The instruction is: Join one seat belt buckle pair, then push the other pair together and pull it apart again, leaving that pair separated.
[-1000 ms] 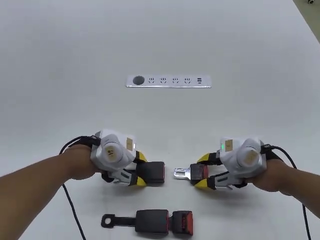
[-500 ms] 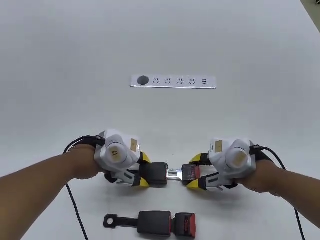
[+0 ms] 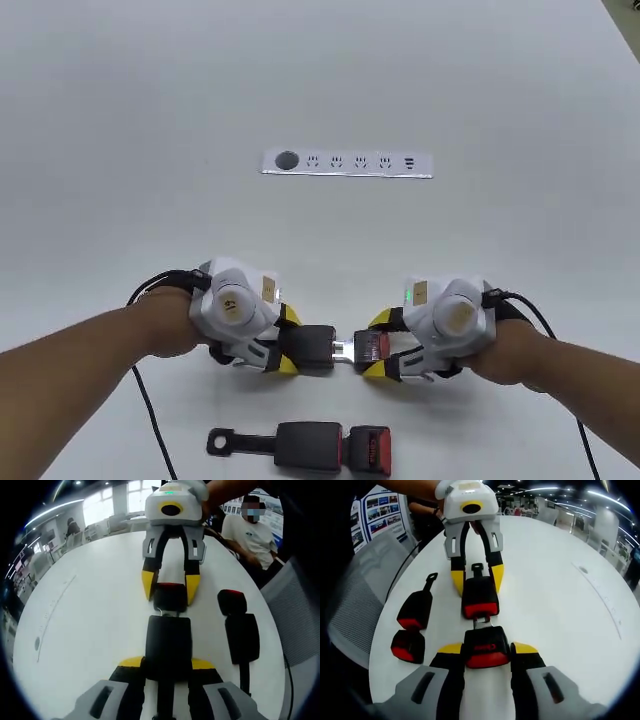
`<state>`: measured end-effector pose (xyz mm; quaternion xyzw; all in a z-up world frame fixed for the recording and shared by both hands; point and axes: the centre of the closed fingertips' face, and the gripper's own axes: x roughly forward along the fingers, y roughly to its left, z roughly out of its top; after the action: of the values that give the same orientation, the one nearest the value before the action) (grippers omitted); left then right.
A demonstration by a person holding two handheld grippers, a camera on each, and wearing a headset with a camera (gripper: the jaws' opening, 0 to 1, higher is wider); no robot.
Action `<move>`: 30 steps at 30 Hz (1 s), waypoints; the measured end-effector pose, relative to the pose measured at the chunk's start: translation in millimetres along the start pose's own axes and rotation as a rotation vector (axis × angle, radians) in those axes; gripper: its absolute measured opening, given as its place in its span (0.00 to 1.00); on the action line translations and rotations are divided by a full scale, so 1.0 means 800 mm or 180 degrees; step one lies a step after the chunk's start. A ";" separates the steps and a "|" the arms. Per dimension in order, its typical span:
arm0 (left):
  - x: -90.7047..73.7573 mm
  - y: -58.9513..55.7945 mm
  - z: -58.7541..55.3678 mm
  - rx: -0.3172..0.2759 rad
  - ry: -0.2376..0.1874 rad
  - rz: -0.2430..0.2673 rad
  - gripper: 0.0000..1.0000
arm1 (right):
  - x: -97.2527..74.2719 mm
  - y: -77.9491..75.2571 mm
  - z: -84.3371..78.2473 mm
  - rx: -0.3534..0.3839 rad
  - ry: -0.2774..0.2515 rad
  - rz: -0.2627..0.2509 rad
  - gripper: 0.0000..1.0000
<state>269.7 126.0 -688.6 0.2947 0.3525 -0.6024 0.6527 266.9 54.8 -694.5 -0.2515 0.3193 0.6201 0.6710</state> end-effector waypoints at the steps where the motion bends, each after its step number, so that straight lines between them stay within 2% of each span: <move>1: 0.000 0.000 0.000 0.0001 0.0008 0.0003 0.33 | 0.001 0.000 0.000 0.0013 0.0005 -0.0004 0.33; 17: 0.002 0.000 -0.001 -0.0015 0.0084 0.0001 0.33 | 0.002 -0.002 0.003 0.0080 -0.0006 -0.0009 0.33; 21: 0.002 0.000 -0.001 -0.0020 0.0078 -0.0002 0.33 | 0.003 -0.002 0.007 0.0100 -0.0033 0.0001 0.33; 24: 0.002 -0.001 0.000 -0.0005 0.0097 -0.0012 0.33 | 0.014 -0.001 0.017 0.0117 -0.0092 -0.0004 0.33; 30: 0.001 -0.001 0.000 0.0015 0.0116 -0.0019 0.32 | 0.014 -0.001 0.017 0.0134 -0.0114 0.0009 0.32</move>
<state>268.9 125.7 -689.4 0.3060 0.3638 -0.5997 0.6437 269.8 72.2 -693.3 -0.2258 0.3206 0.6186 0.6809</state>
